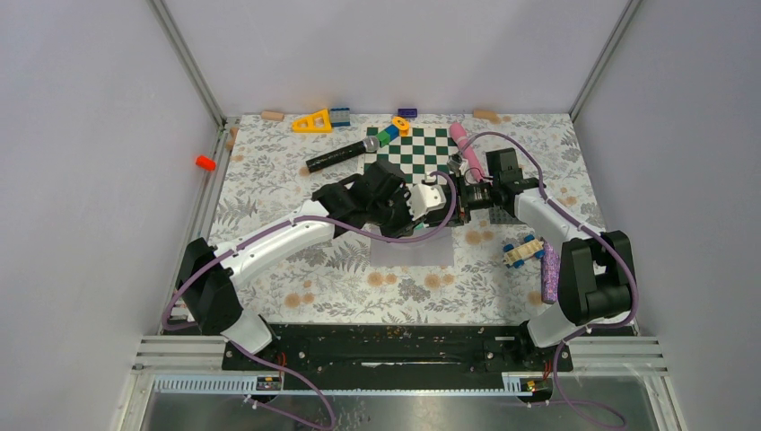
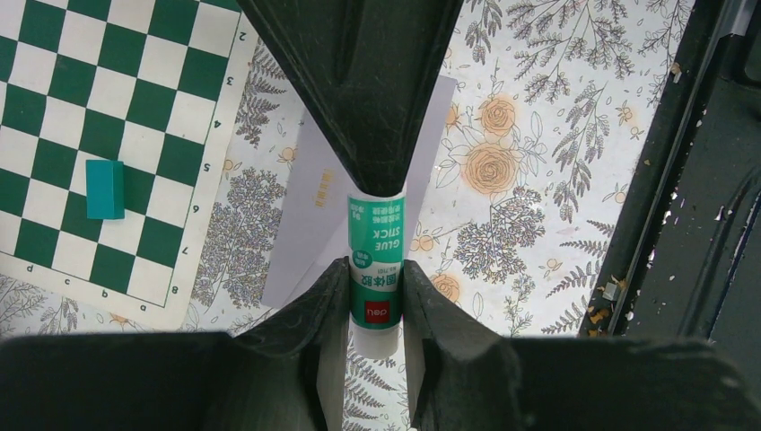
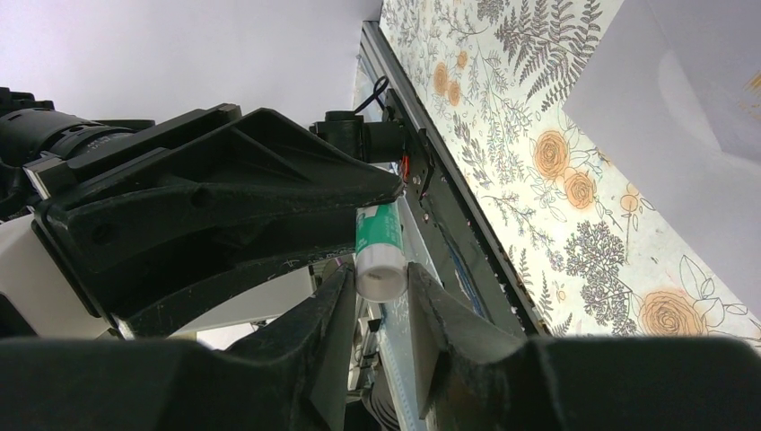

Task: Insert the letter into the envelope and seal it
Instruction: Screw the solid glue.

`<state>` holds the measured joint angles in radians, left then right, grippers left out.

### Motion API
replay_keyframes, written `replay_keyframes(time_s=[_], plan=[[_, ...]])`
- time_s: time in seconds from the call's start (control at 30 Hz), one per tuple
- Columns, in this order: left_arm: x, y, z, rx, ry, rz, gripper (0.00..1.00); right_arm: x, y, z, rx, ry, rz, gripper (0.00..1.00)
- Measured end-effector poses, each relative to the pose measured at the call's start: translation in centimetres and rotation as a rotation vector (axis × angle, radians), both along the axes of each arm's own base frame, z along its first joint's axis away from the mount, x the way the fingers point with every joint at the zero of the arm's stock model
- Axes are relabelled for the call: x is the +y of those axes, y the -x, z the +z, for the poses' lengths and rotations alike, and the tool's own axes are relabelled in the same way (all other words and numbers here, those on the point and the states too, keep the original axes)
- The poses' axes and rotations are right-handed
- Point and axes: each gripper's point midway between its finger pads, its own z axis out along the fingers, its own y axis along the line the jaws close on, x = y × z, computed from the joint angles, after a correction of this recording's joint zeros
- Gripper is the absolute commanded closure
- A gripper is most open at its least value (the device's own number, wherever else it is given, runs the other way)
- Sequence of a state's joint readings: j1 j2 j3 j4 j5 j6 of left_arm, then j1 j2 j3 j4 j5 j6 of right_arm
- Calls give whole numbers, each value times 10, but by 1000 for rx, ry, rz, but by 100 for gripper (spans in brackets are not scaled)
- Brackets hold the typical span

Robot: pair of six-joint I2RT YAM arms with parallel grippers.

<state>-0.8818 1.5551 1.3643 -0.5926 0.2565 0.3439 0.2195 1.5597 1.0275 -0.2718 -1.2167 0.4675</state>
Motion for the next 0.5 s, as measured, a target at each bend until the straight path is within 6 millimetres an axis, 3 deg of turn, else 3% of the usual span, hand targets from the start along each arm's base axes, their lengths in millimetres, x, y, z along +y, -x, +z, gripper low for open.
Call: replay_keyframes(time_s=[0.33,0.5], plan=[[-1,3,0,11,4,-11,100,0,2,0,-12,-6,13,71],[-4,17,3,82,41,-101,100,-4,16,5,-168,-32,91,74]])
